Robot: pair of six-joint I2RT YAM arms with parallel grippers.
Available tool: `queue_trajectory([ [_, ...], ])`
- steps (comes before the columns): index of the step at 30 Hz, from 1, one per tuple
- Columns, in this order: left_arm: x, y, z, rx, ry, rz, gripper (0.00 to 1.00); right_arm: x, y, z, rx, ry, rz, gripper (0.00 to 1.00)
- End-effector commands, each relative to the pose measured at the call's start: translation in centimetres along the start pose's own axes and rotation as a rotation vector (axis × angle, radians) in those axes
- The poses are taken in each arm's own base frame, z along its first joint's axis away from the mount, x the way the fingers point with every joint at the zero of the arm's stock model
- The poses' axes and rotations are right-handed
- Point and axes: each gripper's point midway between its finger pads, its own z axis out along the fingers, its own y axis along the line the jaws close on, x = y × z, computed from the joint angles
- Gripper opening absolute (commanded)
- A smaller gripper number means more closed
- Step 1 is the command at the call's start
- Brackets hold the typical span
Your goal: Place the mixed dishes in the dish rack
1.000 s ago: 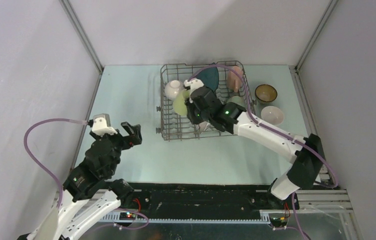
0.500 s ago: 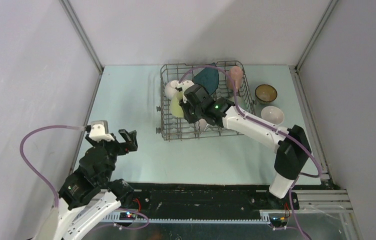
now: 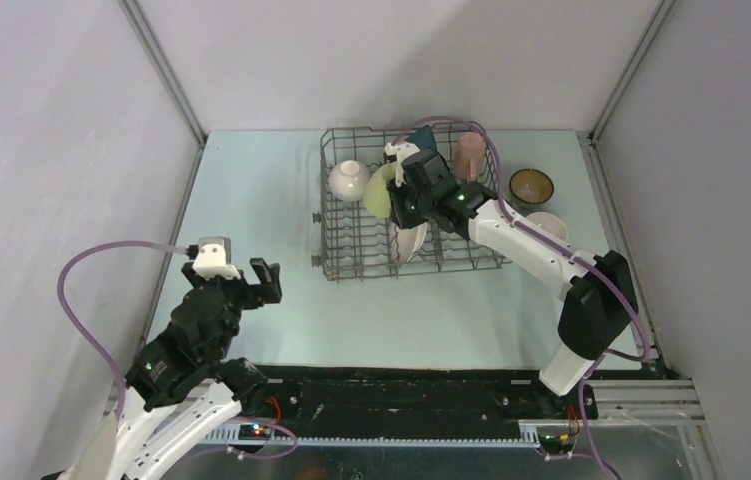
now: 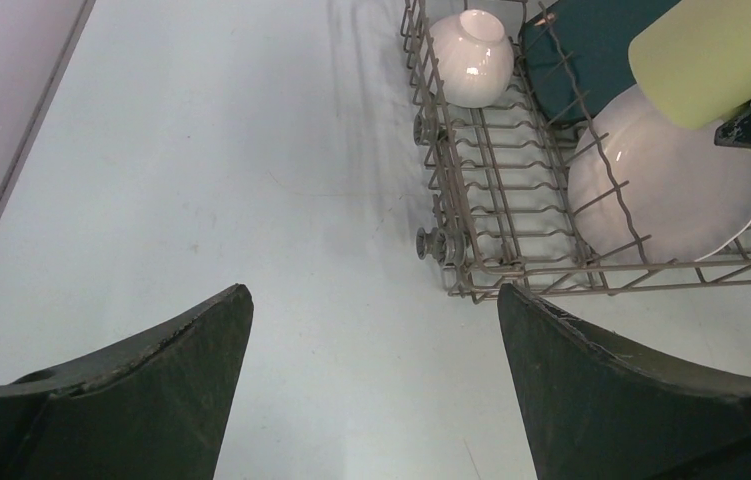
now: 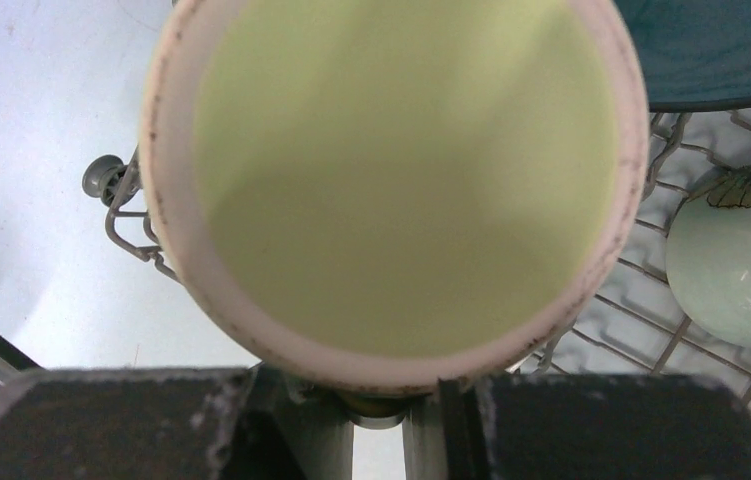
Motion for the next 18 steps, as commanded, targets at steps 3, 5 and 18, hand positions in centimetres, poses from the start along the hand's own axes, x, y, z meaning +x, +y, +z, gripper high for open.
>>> queue_trajectory([
  [3,-0.2,-0.5,0.3,0.016,-0.006,0.022,1.00,-5.9,2.2,-1.9,-0.079,-0.201,-0.031,0.00],
  [5,-0.2,-0.5,0.4,0.018,-0.005,0.023,1.00,-6.3,2.8,-1.5,-0.087,-0.193,-0.030,0.00],
  [18,0.0,-0.6,0.5,0.020,-0.002,0.026,1.00,-5.6,5.7,4.0,-0.030,-0.101,-0.073,0.00],
])
